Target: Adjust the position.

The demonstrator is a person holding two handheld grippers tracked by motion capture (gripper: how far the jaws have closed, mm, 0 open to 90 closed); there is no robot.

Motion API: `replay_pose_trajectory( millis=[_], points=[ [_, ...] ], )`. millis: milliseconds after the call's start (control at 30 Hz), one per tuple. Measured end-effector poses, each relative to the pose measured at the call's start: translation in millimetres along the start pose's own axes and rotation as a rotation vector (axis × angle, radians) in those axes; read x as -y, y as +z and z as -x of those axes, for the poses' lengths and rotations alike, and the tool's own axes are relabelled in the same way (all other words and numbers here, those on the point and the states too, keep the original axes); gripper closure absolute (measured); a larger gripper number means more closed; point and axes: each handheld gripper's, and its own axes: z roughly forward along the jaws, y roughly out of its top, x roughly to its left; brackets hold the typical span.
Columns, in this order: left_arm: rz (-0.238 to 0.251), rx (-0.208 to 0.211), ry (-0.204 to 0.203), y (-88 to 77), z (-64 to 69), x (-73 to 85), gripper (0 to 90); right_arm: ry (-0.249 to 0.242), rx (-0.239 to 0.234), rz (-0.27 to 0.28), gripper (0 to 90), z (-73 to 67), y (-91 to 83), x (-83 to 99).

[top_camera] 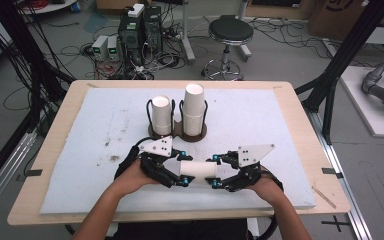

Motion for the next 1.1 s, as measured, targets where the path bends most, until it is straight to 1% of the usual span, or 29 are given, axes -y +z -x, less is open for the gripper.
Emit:
replay_pose_trajectory(
  millis=[33, 67, 100, 133, 167, 200, 333, 433, 467, 500, 533, 600, 667, 767, 800, 833, 900, 1000, 1067, 1100],
  points=[
    [0.007, 0.013, 0.001, 0.1, 0.1, 0.7, 34.6, 0.007, 0.000, 0.007, 38.8, 0.2, -0.2, -0.1],
    [0.015, 0.014, 0.010, 0.3, 0.6, 1.4, 36.3, 0.022, 0.010, 0.019, 32.6, 0.2, -0.2, -0.2],
    [0.028, 0.013, 0.002, 0.6, 0.9, 1.9, 36.2, 0.038, 0.025, 0.036, 30.7, 0.5, -0.2, -0.3],
    [0.041, 0.016, -0.001, 0.3, 0.3, 2.8, 36.0, 0.045, 0.028, 0.055, 27.4, 0.4, -0.3, -0.4],
    [0.060, 0.020, -0.005, -0.3, -0.4, 3.8, 36.1, 0.048, 0.036, 0.068, 22.7, -0.2, -0.2, -0.6],
    [0.083, 0.026, -0.014, -0.6, -0.9, 5.0, 36.1, 0.052, 0.045, 0.074, 21.6, -0.4, -0.1, -0.7],
    [0.150, 0.048, -0.033, -1.6, -1.2, 9.5, 36.3, 0.064, 0.052, 0.085, 20.6, 0.0, -0.9, 0.1],
    [0.205, 0.072, -0.035, -3.0, -1.1, 12.0, 36.3, 0.068, 0.029, 0.089, 20.6, -0.5, -0.3, 0.0],
    [0.216, 0.076, -0.040, -3.3, -1.1, 12.5, 36.3, 0.060, 0.022, 0.089, 21.7, -0.7, 0.1, 0.0],
    [0.220, 0.078, -0.040, -3.5, -1.5, 12.8, 36.2, 0.056, 0.013, 0.088, 25.9, -0.8, 0.3, 0.0],
    [0.218, 0.082, -0.040, -3.3, -1.3, 13.2, 36.5, 0.041, -0.003, 0.087, 29.6, -0.9, -0.1, -0.3],
    [0.202, 0.084, -0.044, -2.9, -0.8, 13.6, 36.8, 0.020, -0.011, 0.093, 35.3, -0.8, -1.9, -0.8],
    [0.172, 0.068, -0.044, -0.8, 0.7, 13.2, 36.7, 0.011, -0.023, 0.100, 39.3, -0.7, -3.9, -1.5],
    [0.120, 0.015, -0.032, 3.4, 3.0, 11.1, 33.2, 0.003, -0.018, 0.086, 41.8, -0.6, -3.9, -1.8],
    [0.100, -0.011, -0.038, 4.6, 3.8, 10.1, 29.0, 0.007, -0.020, 0.080, 42.1, -0.5, -3.9, -1.7],
    [0.085, -0.029, -0.035, 5.4, 4.4, 9.0, 25.6, 0.008, -0.018, 0.078, 42.1, -0.2, -4.0, -1.7],
    [0.069, -0.058, -0.006, 5.8, 6.3, 6.6, 24.4, 0.021, -0.009, 0.068, 41.6, 0.2, -4.0, -1.6],
    [0.049, -0.063, 0.020, 7.1, 8.2, 2.6, 24.4, 0.039, -0.008, 0.044, 41.1, 0.8, -2.4, -1.1],
    [0.033, -0.051, 0.033, 9.7, 9.2, 1.4, 25.6, 0.052, -0.012, 0.032, 41.0, 0.5, -1.0, -1.2],
    [0.026, -0.044, 0.041, 11.0, 9.2, 1.4, 27.9, 0.056, -0.012, 0.031, 40.5, 0.6, -0.4, -1.6]
  ],
)
